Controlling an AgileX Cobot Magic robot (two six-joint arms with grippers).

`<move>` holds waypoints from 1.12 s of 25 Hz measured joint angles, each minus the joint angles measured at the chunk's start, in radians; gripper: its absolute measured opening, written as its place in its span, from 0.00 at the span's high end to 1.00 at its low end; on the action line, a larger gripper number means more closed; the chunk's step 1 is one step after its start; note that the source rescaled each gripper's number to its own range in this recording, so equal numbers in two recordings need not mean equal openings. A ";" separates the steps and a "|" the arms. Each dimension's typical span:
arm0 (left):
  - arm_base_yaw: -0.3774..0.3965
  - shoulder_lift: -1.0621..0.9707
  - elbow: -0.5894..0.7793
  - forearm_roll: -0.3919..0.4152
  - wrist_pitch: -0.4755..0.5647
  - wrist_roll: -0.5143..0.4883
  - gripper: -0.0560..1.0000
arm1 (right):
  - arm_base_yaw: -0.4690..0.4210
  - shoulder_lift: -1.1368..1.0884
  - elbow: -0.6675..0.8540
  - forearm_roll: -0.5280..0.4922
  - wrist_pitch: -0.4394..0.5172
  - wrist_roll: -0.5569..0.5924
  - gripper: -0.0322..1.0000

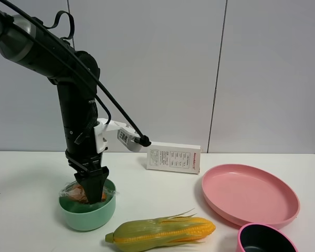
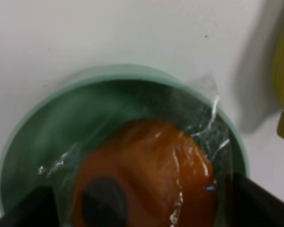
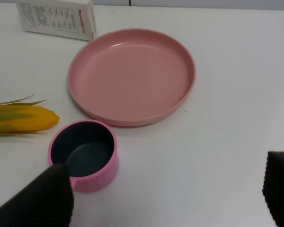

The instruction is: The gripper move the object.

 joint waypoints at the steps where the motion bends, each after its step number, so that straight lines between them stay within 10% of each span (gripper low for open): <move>1: 0.000 0.000 0.000 0.000 0.003 0.000 0.29 | 0.000 0.000 0.000 0.000 0.000 0.000 0.00; 21: -0.061 -0.511 -0.096 0.121 0.201 -0.278 0.27 | 0.000 0.000 0.000 0.000 0.000 0.000 0.00; 28: 0.048 -0.763 0.044 0.064 0.170 -0.349 0.27 | 0.000 0.000 0.000 0.000 0.000 0.000 0.00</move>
